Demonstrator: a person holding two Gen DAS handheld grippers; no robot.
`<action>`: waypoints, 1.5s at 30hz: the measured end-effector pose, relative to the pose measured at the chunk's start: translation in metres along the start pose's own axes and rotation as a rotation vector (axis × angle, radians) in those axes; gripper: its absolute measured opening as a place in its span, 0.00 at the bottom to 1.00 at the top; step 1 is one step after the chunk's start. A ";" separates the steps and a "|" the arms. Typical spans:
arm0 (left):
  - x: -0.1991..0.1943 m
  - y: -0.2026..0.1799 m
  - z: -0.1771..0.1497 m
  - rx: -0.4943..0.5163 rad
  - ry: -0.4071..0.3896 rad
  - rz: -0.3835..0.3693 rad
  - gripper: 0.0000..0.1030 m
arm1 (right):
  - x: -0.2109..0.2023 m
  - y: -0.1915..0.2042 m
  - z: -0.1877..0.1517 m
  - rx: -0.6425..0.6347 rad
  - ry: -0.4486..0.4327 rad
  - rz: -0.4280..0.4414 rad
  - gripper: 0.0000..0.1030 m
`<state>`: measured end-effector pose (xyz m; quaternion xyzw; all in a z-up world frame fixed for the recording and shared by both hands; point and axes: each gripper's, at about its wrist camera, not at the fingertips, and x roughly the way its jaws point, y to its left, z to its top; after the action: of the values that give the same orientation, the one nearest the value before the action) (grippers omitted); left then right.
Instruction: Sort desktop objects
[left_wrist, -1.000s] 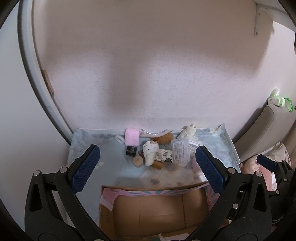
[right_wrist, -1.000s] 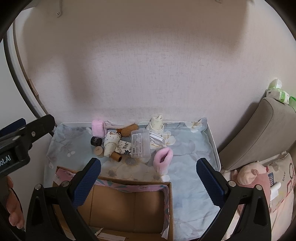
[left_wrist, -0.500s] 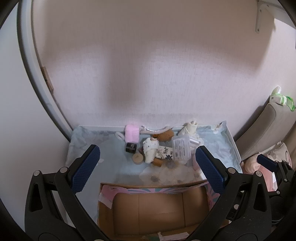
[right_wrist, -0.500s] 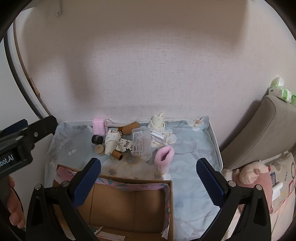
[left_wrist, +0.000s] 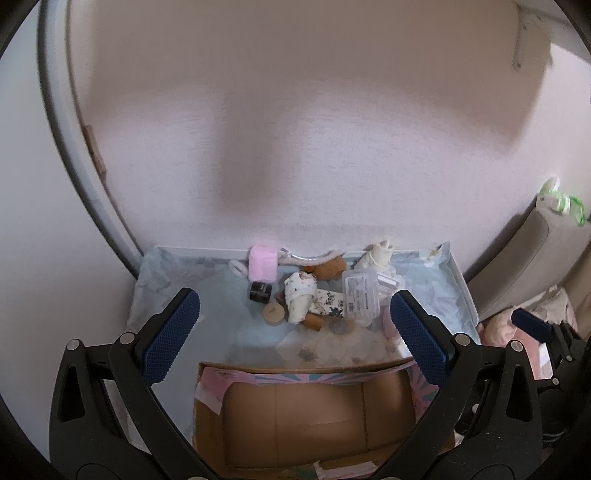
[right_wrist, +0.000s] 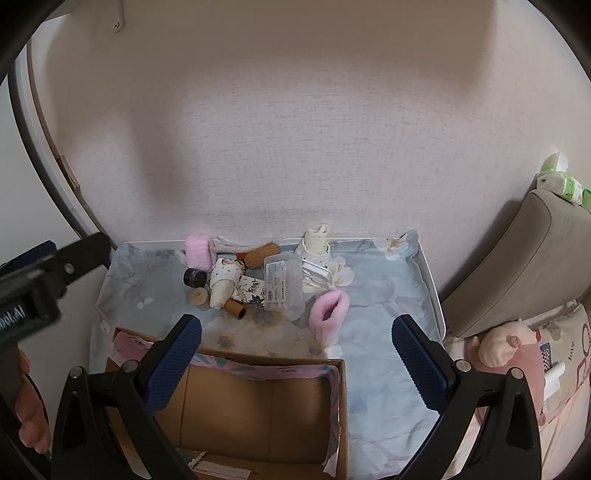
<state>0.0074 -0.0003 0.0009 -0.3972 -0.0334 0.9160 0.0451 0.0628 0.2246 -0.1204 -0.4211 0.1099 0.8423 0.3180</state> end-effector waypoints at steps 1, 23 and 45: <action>0.000 0.002 0.000 -0.008 -0.001 -0.003 1.00 | 0.000 0.000 0.000 0.002 -0.001 -0.002 1.00; 0.110 0.065 0.010 0.016 0.187 -0.007 1.00 | 0.078 -0.067 -0.011 0.090 0.187 0.002 1.00; 0.308 0.052 0.010 0.068 0.438 0.008 0.78 | 0.222 -0.067 -0.008 0.037 0.499 0.016 0.89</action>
<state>-0.2127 -0.0182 -0.2207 -0.5849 0.0098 0.8088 0.0610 0.0115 0.3716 -0.2931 -0.6092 0.2039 0.7125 0.2822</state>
